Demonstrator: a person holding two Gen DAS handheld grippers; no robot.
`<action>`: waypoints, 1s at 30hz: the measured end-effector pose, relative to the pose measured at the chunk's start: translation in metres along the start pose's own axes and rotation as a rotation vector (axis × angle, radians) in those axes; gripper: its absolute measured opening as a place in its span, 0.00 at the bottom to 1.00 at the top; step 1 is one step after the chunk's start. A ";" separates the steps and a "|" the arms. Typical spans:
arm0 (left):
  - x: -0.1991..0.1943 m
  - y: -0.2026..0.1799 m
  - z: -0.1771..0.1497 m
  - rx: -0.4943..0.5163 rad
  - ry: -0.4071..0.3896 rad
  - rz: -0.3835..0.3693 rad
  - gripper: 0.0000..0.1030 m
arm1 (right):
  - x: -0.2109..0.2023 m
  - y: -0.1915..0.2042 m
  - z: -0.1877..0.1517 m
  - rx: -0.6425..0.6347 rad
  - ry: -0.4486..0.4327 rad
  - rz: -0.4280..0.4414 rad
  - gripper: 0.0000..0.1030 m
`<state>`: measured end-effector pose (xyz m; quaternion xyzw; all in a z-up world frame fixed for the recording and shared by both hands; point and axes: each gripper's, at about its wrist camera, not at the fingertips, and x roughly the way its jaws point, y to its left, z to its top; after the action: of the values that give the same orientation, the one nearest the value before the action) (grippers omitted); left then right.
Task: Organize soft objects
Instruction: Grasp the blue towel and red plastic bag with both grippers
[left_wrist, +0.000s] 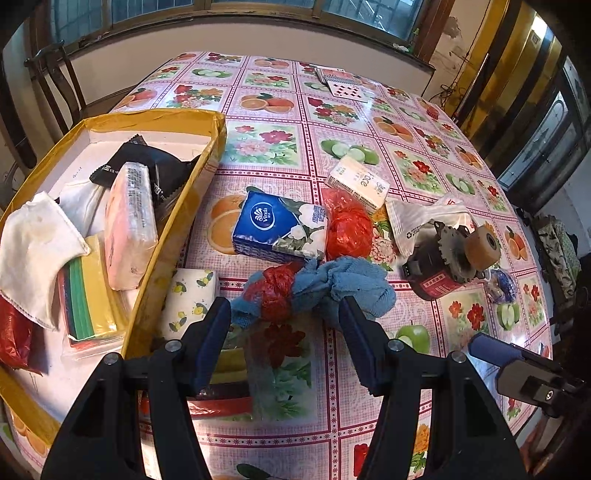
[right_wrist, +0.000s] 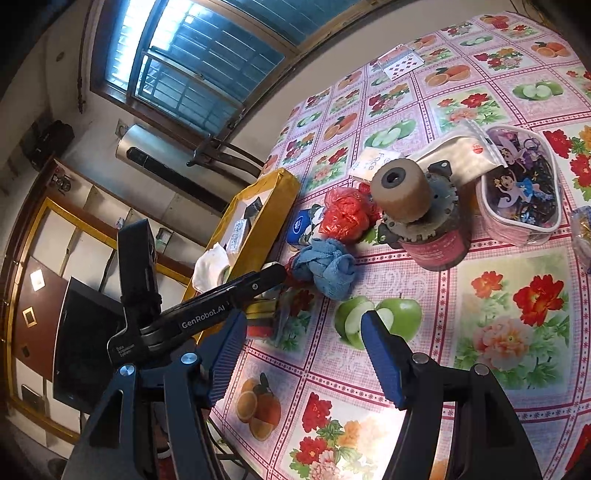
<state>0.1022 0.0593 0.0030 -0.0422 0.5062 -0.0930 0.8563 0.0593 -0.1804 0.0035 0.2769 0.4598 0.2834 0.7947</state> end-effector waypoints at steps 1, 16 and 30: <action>0.001 0.001 0.000 0.006 0.003 0.002 0.58 | 0.005 0.001 0.002 0.003 0.002 -0.001 0.66; 0.015 -0.004 0.002 0.189 0.025 -0.033 0.58 | 0.064 0.003 0.024 0.044 0.034 -0.087 0.66; 0.020 0.000 0.010 0.297 0.043 -0.050 0.58 | 0.102 0.005 0.036 0.039 0.081 -0.181 0.66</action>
<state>0.1200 0.0549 -0.0095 0.0745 0.5039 -0.1892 0.8395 0.1325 -0.1119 -0.0364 0.2379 0.5202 0.2122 0.7923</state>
